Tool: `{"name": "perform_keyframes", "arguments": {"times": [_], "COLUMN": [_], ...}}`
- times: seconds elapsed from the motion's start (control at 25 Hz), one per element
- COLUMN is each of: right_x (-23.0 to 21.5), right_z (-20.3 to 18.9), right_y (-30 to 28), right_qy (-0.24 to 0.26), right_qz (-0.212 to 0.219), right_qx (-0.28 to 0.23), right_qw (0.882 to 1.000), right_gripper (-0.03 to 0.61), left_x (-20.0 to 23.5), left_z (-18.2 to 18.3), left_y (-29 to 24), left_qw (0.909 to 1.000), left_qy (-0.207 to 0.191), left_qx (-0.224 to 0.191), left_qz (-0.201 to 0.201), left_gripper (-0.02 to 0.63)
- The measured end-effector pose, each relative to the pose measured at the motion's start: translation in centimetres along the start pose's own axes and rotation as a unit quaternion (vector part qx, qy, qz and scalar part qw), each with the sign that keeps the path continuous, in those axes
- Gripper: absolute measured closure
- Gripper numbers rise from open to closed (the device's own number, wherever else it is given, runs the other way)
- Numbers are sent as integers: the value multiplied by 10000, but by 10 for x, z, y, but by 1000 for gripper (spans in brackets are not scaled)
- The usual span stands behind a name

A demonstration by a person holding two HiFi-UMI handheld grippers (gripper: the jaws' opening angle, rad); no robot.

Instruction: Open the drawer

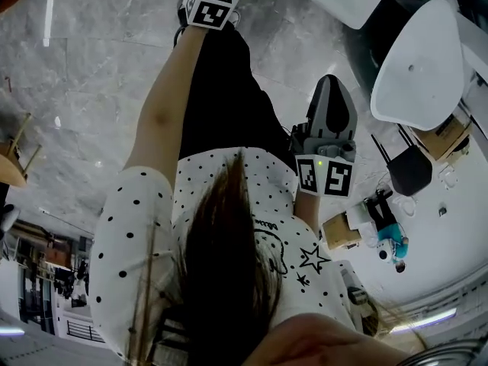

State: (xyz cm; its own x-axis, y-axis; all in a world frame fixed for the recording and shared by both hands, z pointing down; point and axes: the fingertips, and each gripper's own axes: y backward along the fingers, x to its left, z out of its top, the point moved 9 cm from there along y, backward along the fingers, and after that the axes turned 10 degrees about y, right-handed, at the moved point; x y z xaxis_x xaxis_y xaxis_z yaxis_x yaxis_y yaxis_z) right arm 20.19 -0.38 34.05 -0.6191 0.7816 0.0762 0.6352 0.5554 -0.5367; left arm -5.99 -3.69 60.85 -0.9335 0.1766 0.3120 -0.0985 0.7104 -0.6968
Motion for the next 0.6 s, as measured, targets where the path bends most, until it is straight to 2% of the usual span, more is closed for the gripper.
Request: {"name": "perform_keyframes", "arguments": {"times": [0.12,0.32,0.6], "right_x": [-1,4,7], "right_z": [-1,3,0], "right_y": [0,-2,1], "right_qy": [-61,-124,-186], "right_qz": [-19,-7,-46], "right_qx": [67,183,320], "right_qw": [10000,9998,9993], "right_gripper": [565,565,565], "left_x": [2,15,16], "left_z": [-4,-7,-2], "left_y": [-21,-43,-52], "left_qw": [9999,9990,9986], "left_qy": [-9,208,75], "left_qx": [81,222,212], "left_qz": [135,330,473], "left_gripper": [460,460,460]}}
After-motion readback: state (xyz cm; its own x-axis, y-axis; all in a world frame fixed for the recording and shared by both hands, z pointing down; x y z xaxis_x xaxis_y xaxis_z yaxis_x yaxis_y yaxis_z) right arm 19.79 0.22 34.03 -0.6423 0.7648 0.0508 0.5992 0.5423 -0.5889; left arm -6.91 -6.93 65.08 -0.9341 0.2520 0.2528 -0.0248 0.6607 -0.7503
